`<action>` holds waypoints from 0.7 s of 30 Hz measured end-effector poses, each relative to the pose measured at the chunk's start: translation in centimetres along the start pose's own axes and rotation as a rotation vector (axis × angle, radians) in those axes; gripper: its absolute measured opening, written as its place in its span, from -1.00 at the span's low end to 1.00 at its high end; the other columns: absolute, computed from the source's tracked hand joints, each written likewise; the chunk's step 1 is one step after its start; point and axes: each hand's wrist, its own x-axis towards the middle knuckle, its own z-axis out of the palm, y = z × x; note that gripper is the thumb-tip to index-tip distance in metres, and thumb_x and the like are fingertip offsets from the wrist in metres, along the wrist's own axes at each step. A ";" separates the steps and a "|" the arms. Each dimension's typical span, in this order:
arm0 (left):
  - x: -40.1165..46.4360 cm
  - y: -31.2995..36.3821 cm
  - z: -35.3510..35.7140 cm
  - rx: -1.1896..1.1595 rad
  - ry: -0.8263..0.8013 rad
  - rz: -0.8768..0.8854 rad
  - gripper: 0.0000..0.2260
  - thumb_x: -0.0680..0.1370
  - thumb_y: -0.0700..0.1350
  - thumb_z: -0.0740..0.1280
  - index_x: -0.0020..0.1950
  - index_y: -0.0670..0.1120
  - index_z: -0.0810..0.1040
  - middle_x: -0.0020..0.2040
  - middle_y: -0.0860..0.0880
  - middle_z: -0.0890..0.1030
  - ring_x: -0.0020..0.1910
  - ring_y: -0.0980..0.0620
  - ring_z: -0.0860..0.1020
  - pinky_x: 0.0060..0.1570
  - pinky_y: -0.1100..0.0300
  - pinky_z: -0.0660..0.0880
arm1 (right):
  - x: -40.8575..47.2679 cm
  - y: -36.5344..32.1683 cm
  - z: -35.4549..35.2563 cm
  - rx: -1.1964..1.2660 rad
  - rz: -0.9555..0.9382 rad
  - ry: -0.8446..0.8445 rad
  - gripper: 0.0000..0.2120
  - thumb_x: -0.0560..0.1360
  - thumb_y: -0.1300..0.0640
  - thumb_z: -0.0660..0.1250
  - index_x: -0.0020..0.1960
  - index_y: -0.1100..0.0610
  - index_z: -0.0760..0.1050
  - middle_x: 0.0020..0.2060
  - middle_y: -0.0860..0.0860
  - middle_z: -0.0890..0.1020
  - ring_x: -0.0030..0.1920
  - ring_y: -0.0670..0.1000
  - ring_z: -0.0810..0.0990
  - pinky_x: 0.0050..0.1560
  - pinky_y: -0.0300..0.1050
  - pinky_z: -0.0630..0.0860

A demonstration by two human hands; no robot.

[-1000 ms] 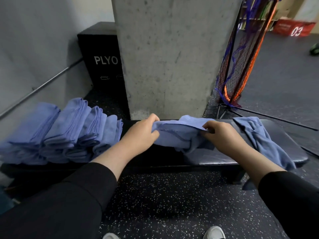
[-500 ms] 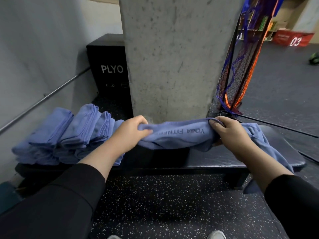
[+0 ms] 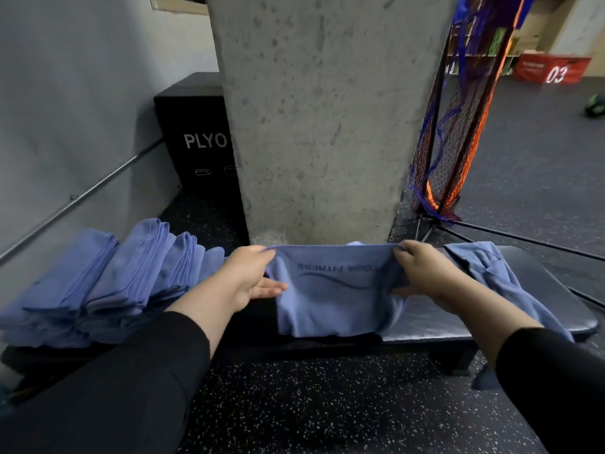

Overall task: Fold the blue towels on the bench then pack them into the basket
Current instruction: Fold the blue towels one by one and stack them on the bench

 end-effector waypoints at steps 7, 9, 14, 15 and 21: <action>8.0 9.5 1.7 -0.261 0.042 0.324 -0.81 0.74 -0.11 0.13 0.10 -0.07 0.54 0.03 -0.08 0.62 0.03 -0.07 0.58 -0.03 0.08 0.46 | 8.7 -9.4 -3.3 -0.096 -0.225 0.371 -0.80 0.68 0.15 0.11 -0.07 0.20 0.38 -0.14 0.18 0.48 -0.13 0.11 0.42 -0.18 -0.08 0.22; 9.5 12.8 0.7 -0.244 0.152 0.513 -0.74 0.72 -0.15 0.14 -0.12 -0.06 0.52 -0.14 0.00 0.57 -0.11 0.01 0.54 -0.05 0.12 0.41 | 10.0 -11.9 -5.0 -0.017 -0.332 0.501 -0.78 0.69 0.11 0.11 -0.07 0.19 0.35 -0.16 0.13 0.46 -0.14 0.09 0.40 -0.21 -0.09 0.16; 8.6 16.7 -1.1 -0.062 0.268 0.824 -0.76 0.67 -0.06 0.17 -0.09 0.03 0.60 -0.16 0.10 0.60 -0.08 0.08 0.52 0.00 0.14 0.44 | 10.6 -13.5 -7.7 0.089 -0.531 0.640 -0.71 0.68 0.02 0.11 -0.06 0.22 0.39 -0.17 0.12 0.52 -0.15 0.11 0.44 -0.18 0.03 0.28; 8.4 16.7 -1.2 -0.051 0.261 0.837 -0.75 0.68 -0.06 0.17 -0.07 0.02 0.61 -0.19 0.14 0.60 -0.11 0.11 0.51 -0.02 0.16 0.42 | 10.5 -13.2 -8.0 0.090 -0.543 0.650 -0.69 0.67 0.01 0.11 -0.04 0.24 0.42 -0.16 0.15 0.55 -0.13 0.14 0.46 -0.15 0.06 0.34; 6.5 15.6 -1.5 -0.060 0.258 0.861 -0.76 0.69 -0.06 0.22 0.15 -0.08 0.66 0.00 0.01 0.71 0.03 0.26 0.56 0.04 0.27 0.43 | 8.1 -11.7 -8.3 0.086 -0.614 0.668 -0.67 0.68 -0.01 0.12 -0.01 0.24 0.45 -0.22 0.07 0.50 -0.20 -0.03 0.37 -0.22 -0.05 0.24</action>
